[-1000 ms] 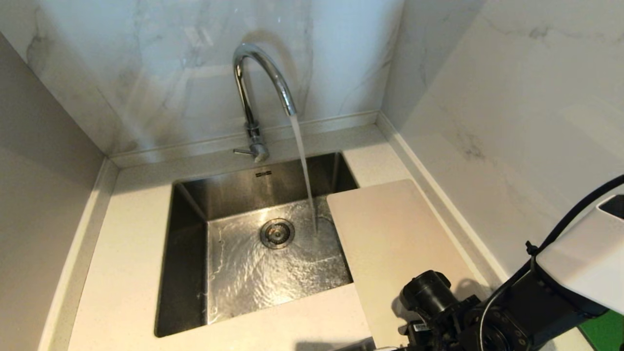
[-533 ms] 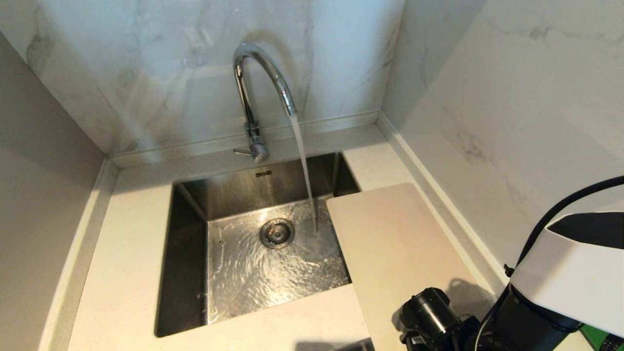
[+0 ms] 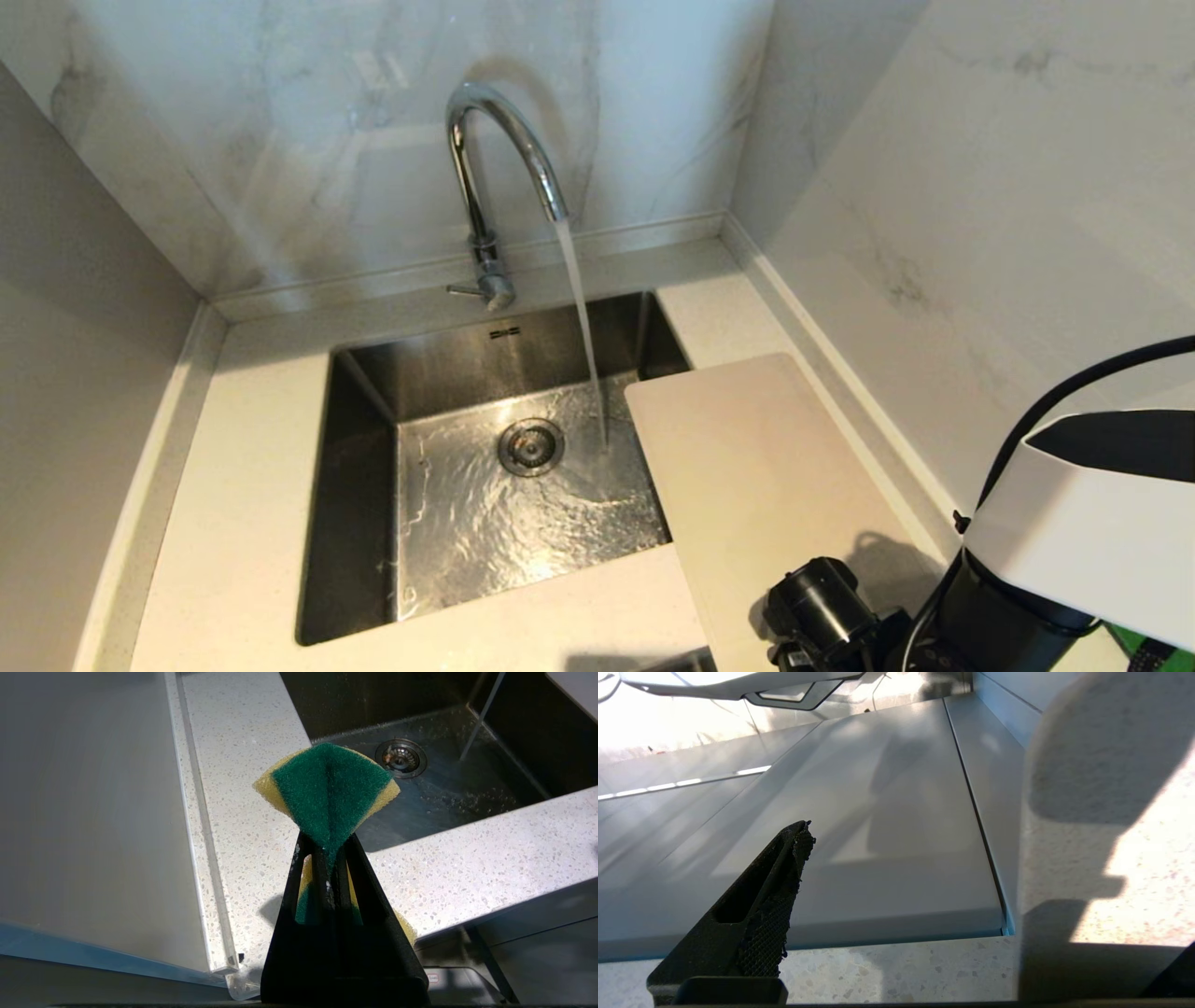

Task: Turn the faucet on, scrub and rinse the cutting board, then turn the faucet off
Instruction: Pick up the cutting board

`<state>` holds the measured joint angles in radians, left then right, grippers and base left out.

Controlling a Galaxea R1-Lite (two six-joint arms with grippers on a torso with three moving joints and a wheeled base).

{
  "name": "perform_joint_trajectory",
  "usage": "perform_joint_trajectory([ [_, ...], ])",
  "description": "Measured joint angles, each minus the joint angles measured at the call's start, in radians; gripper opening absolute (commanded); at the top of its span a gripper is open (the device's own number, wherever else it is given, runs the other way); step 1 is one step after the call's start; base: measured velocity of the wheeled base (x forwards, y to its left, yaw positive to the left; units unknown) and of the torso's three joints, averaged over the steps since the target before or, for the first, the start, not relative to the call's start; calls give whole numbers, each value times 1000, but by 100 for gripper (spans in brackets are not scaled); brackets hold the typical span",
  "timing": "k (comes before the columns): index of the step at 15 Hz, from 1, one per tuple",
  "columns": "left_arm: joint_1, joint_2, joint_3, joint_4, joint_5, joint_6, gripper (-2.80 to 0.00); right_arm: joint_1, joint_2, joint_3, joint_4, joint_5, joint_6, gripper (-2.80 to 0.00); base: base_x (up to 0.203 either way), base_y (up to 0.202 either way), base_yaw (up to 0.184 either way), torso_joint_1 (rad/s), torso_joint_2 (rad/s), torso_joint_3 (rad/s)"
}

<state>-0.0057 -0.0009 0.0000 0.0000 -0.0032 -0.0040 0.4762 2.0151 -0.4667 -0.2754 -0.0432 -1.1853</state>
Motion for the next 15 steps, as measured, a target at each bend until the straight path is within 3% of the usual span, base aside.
perform_joint_trajectory([
  [2, 0, 0, 0, 0, 0, 0, -280, 11, 6, 6, -9, -1, 41, 0, 0, 0, 0, 0, 0, 0],
  [8, 0, 0, 0, 0, 0, 0, -280, 17, 48, 73, -197, 0, 49, 0, 0, 0, 0, 0, 0, 0],
  [15, 0, 0, 0, 0, 0, 0, -280, 17, 47, 71, -168, 6, 37, 0, 0, 0, 0, 0, 0, 0],
])
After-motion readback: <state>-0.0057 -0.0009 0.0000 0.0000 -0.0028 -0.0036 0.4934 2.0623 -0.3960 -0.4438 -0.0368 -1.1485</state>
